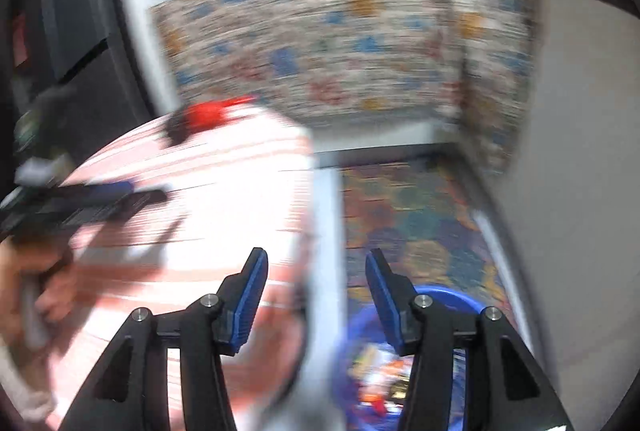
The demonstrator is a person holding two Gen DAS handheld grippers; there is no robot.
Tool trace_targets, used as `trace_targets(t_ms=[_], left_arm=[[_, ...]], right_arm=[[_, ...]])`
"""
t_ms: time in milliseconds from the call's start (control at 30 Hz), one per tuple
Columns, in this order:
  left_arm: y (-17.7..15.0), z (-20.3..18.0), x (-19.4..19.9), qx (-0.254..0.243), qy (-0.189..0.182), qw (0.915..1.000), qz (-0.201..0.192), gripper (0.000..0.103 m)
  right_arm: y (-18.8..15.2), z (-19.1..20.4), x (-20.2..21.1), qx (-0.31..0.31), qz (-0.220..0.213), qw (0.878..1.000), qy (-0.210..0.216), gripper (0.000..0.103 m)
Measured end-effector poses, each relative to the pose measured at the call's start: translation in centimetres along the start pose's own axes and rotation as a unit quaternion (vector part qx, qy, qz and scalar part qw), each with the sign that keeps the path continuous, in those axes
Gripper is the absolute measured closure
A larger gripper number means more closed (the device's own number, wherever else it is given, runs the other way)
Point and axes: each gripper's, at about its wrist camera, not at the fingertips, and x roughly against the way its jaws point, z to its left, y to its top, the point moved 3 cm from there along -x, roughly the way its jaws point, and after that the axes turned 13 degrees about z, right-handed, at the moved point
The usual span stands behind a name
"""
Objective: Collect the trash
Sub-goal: 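Move both open tools back over the table toward the black mesh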
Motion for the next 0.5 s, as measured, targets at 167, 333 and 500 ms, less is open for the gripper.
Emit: trace_targets(t_ms=[167,333,500], left_arm=[[5.6,4.3,-2.7,0.003,0.025,0.9995,-0.018,0.020],[9.7,4.5,-6.2,-0.039,0.078,0.9962,-0.003,0.016],[9.3,6.1,-6.2,-0.034,0.010,0.9993,0.007,0.072]], right_arm=[[2.1,8.7,-4.3,0.084,0.045,0.995,0.039,0.046],[2.4,12.4,-6.2,0.114,0.055,0.991,0.045,0.046],[2.1,13.0,-6.5,0.119,0.054,0.991,0.035,0.046]])
